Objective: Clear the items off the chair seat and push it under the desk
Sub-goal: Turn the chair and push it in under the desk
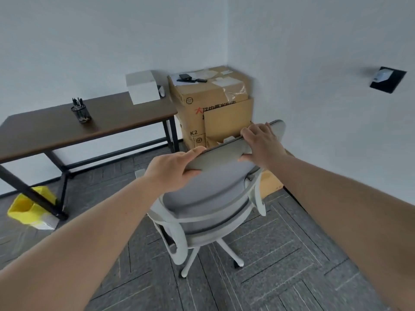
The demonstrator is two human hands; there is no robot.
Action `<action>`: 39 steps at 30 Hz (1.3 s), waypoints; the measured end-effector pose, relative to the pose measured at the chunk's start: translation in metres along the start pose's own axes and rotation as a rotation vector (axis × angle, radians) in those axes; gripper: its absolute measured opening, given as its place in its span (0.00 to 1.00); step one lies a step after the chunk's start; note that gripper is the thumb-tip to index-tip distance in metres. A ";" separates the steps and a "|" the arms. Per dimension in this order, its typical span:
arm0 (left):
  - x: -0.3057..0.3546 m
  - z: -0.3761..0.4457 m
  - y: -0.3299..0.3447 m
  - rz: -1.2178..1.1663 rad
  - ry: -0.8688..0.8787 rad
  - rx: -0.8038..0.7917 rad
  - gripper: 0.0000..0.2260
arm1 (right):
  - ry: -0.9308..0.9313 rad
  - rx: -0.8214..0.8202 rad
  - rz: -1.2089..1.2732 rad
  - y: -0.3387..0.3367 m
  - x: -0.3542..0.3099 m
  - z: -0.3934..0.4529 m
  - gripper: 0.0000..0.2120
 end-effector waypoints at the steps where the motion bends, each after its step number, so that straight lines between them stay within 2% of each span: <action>1: -0.007 -0.004 -0.001 0.006 -0.006 0.000 0.27 | -0.003 -0.003 0.007 0.000 -0.008 -0.002 0.31; 7: -0.046 -0.033 -0.002 -0.016 -0.043 -0.049 0.26 | 0.006 0.020 0.047 0.004 -0.058 -0.009 0.30; 19: -0.128 -0.124 -0.021 -0.034 -0.065 0.010 0.26 | -0.040 0.028 -0.021 -0.002 -0.173 -0.007 0.31; 29: -0.229 -0.201 -0.031 0.023 -0.181 -0.026 0.25 | -0.100 0.030 -0.047 0.001 -0.299 0.012 0.30; 39: -0.302 -0.231 -0.039 0.077 -0.306 -0.029 0.25 | -0.125 0.017 -0.012 0.010 -0.378 0.054 0.31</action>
Point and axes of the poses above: each hand's wrist, its own z-axis towards the middle knuckle, its own y-axis out of the palm, x = y × z, the point moved 1 cm from there along z, towards the middle knuckle, and after that the axes turned 5 degrees about -y, right-handed, at the moved point
